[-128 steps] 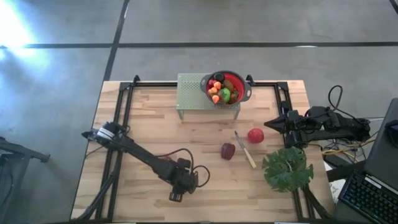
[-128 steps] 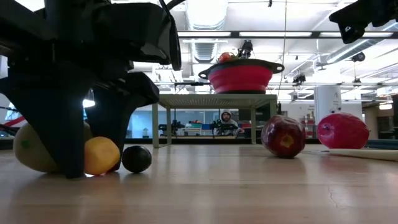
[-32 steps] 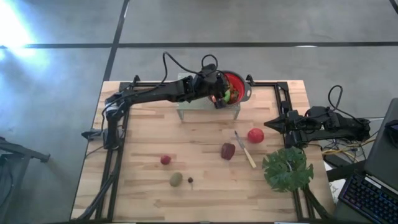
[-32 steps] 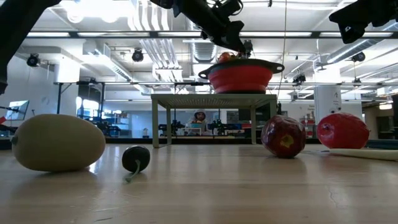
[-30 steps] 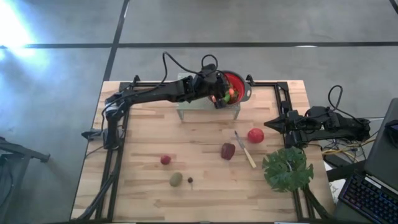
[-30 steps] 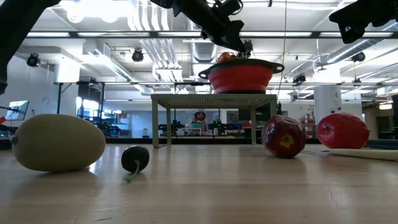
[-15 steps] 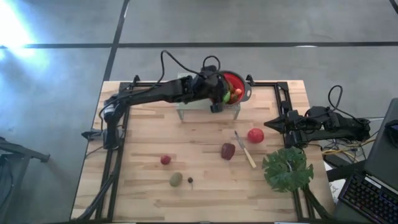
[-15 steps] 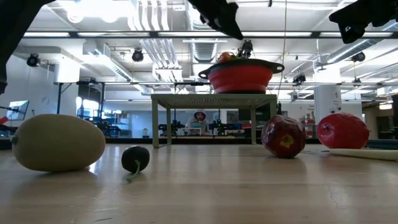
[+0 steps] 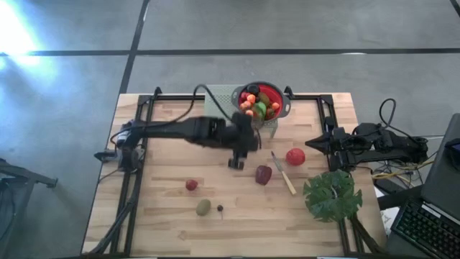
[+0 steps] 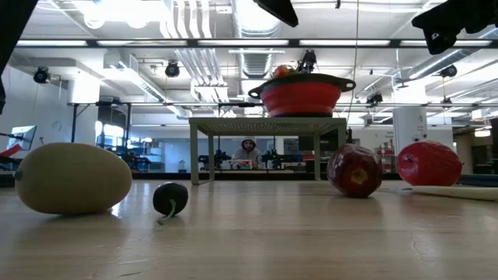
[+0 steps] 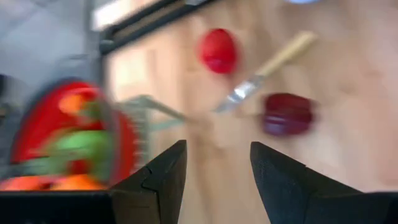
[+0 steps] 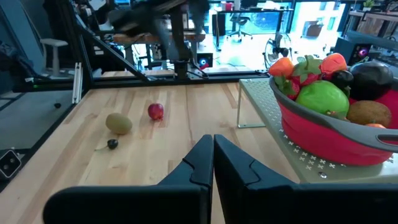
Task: Pick & Place Fruit
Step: Put the black cherry into the black strainer bowl on the shelf
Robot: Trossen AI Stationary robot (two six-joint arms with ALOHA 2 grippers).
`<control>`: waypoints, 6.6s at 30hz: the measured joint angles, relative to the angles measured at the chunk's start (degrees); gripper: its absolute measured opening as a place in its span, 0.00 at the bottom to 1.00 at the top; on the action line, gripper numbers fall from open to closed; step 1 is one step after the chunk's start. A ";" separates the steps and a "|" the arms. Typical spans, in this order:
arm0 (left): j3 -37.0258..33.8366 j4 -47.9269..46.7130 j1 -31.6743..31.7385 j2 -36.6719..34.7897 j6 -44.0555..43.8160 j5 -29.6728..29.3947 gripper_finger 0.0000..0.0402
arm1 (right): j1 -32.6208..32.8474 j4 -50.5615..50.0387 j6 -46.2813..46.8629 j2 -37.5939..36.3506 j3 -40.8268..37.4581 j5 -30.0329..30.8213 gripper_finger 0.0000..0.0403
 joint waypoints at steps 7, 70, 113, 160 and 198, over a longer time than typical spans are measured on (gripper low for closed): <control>-2.66 -2.85 -9.04 0.47 -5.12 2.17 0.45 | 0.02 0.00 0.00 0.02 0.00 0.00 0.02; -39.50 22.33 -20.20 5.08 -3.87 15.46 0.44 | 0.00 -0.02 0.00 0.00 0.00 0.00 0.02; -36.50 22.48 -20.29 4.49 -11.00 16.53 0.07 | 0.02 -0.01 0.00 0.00 -0.02 0.00 0.02; -37.51 23.15 -20.20 6.98 -5.77 13.77 0.36 | 0.02 0.00 0.00 0.02 0.00 0.00 0.02; -21.84 26.72 -9.22 6.35 -10.86 13.54 0.28 | 0.02 -0.02 0.00 0.02 0.00 0.00 0.02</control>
